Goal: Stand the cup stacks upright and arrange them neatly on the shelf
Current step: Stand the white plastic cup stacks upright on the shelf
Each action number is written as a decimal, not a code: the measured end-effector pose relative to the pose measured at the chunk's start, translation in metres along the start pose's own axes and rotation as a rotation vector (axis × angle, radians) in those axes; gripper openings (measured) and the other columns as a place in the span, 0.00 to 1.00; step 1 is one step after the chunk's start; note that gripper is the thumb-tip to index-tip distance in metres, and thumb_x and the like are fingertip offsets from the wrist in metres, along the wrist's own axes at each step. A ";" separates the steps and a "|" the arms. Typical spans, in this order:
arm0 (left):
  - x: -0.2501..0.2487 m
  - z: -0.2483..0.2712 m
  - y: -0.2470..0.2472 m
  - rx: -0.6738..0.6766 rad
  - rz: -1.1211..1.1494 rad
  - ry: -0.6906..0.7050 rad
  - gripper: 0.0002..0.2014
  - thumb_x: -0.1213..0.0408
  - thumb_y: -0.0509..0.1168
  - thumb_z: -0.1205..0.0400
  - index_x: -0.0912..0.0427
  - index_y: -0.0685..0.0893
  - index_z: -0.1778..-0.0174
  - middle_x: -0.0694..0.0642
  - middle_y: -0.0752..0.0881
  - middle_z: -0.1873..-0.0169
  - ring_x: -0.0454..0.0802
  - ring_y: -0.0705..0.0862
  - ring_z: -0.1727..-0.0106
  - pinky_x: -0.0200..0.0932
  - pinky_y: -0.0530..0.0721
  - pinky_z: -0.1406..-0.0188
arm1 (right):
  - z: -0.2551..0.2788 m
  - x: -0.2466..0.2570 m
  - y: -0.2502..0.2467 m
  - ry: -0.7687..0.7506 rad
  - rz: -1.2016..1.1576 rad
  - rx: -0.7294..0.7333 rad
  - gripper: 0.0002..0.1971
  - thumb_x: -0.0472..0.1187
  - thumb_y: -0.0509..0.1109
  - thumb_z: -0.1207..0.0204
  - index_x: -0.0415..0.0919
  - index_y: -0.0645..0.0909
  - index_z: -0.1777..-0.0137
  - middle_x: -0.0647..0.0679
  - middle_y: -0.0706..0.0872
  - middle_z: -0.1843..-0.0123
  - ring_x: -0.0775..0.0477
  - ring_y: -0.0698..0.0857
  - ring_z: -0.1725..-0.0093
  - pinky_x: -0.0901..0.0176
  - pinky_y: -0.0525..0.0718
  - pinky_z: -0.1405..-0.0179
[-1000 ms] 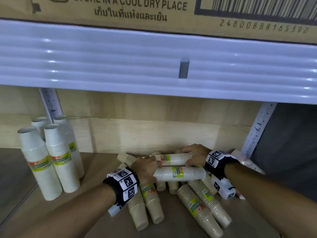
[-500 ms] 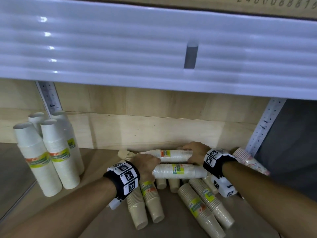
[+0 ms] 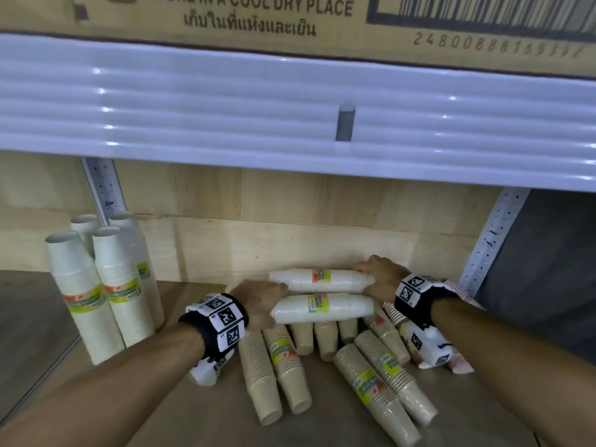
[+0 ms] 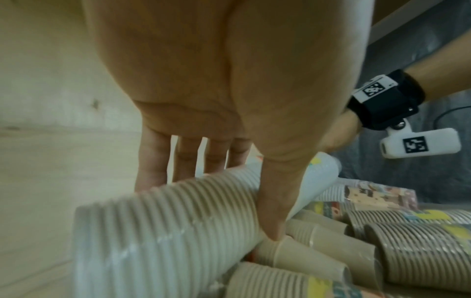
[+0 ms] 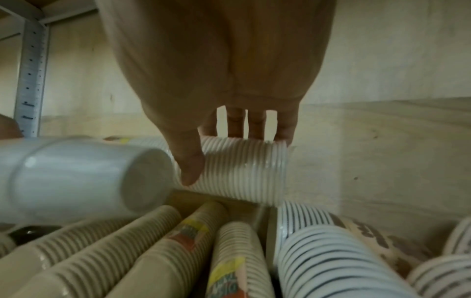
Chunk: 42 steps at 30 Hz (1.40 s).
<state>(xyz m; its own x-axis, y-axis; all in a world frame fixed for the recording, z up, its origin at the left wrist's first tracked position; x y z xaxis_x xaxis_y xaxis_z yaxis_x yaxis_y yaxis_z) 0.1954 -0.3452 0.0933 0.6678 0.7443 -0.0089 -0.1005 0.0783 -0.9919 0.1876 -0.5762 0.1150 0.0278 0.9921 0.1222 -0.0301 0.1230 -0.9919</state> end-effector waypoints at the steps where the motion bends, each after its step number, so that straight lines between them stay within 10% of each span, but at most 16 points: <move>1: 0.007 0.003 -0.002 -0.006 0.021 -0.017 0.27 0.59 0.72 0.24 0.50 0.72 0.29 0.51 0.83 0.38 0.52 0.83 0.41 0.48 0.83 0.42 | 0.002 -0.003 -0.007 0.016 0.002 -0.024 0.26 0.49 0.74 0.27 0.56 0.76 0.29 0.48 0.76 0.38 0.44 0.78 0.36 0.45 0.78 0.38; 10: 0.073 0.055 -0.025 -0.077 0.353 -0.167 0.27 0.64 0.75 0.28 0.55 0.69 0.37 0.52 0.80 0.48 0.50 0.79 0.49 0.44 0.76 0.56 | 0.027 -0.009 -0.057 0.122 -0.065 -0.163 0.27 0.47 0.73 0.26 0.52 0.69 0.28 0.47 0.81 0.33 0.44 0.80 0.36 0.51 0.79 0.39; 21: 0.128 0.143 -0.064 -0.432 0.722 -0.363 0.32 0.63 0.78 0.30 0.52 0.72 0.32 0.51 0.83 0.41 0.53 0.81 0.39 0.56 0.81 0.36 | 0.005 0.116 -0.069 0.005 -0.565 -0.266 0.33 0.41 0.78 0.31 0.42 0.69 0.28 0.42 0.80 0.33 0.39 0.81 0.37 0.47 0.81 0.37; 31: 0.150 0.212 -0.041 -0.518 0.806 -0.529 0.26 0.66 0.79 0.28 0.54 0.75 0.38 0.50 0.84 0.49 0.51 0.83 0.46 0.51 0.83 0.43 | 0.012 0.272 -0.009 -0.145 -0.875 -0.124 0.29 0.41 0.80 0.38 0.46 0.74 0.37 0.46 0.85 0.40 0.41 0.84 0.41 0.42 0.84 0.39; 42: 0.172 0.246 0.020 -0.485 0.850 -0.647 0.33 0.59 0.82 0.33 0.53 0.78 0.33 0.46 0.86 0.43 0.47 0.85 0.43 0.49 0.84 0.40 | 0.035 0.359 0.067 -0.221 -0.894 0.092 0.28 0.28 0.78 0.33 0.37 0.76 0.33 0.47 0.85 0.41 0.49 0.82 0.41 0.59 0.78 0.46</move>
<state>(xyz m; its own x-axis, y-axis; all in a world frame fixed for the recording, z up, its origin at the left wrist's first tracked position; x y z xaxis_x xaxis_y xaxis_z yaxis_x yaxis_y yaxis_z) 0.1273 -0.0526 0.1033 0.0082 0.6449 -0.7642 0.0515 -0.7635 -0.6437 0.1610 -0.2112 0.0938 -0.1120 0.5083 0.8539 -0.1690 0.8370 -0.5204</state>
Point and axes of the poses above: each hand's wrist, its own z-axis away from the middle knuckle, its own y-axis out of the palm, x = y × z, the point moved 10 cm from there along -z, towards the middle knuckle
